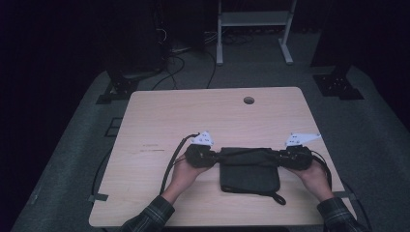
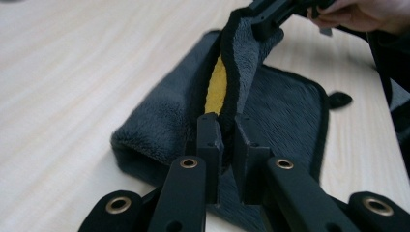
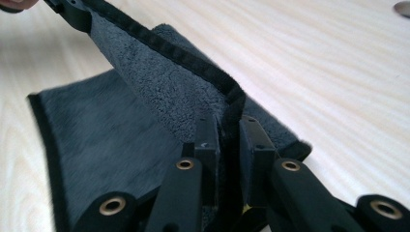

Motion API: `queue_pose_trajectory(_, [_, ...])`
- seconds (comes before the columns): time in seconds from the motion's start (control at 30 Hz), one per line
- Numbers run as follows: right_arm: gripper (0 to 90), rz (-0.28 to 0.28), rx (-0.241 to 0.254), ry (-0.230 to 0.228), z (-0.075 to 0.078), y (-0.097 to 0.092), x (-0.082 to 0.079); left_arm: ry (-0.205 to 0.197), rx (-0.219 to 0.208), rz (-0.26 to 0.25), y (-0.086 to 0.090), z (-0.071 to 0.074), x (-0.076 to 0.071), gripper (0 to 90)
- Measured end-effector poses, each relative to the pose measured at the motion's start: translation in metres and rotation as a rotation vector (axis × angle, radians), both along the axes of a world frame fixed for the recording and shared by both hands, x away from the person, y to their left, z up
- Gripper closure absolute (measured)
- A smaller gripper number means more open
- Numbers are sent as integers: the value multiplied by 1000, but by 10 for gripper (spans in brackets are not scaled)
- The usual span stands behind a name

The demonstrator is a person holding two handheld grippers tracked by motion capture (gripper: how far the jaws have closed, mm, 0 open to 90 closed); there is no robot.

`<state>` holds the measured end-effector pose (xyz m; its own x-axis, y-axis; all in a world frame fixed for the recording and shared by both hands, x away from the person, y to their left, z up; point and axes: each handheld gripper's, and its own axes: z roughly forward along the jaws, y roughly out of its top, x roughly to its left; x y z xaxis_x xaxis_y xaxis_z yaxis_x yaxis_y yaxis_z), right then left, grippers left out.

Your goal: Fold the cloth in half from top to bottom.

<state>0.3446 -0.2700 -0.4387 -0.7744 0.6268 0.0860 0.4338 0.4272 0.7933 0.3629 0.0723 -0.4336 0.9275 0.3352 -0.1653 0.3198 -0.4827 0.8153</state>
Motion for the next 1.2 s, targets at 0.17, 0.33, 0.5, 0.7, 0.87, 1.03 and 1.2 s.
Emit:
queue_pose_trajectory(0.17, [787,26,-8,11,-4,0,-15,26,20,-22,0,-7,-13,821])
queue_pose_trajectory(0.33, [782,48,-26,27,-12,0,-28,41,67,-52,-2,-17,-21,818])
queue_pose_trajectory(0.5, [752,64,-36,60,-18,-1,-36,56,131,-71,-5,-26,-27,811])
queue_pose_trajectory(0.7, [630,51,18,69,-14,-12,-46,62,108,-70,0,-19,-30,721])
queue_pose_trajectory(0.87, [639,23,111,10,2,-26,-51,12,35,-56,8,6,-31,701])
queue_pose_trajectory(1.03, [738,13,102,-10,5,-24,-40,-16,20,-24,4,11,-19,712])
queue_pose_trajectory(1.2, [780,25,31,26,-7,-8,-23,11,62,-22,-13,-9,-9,717])
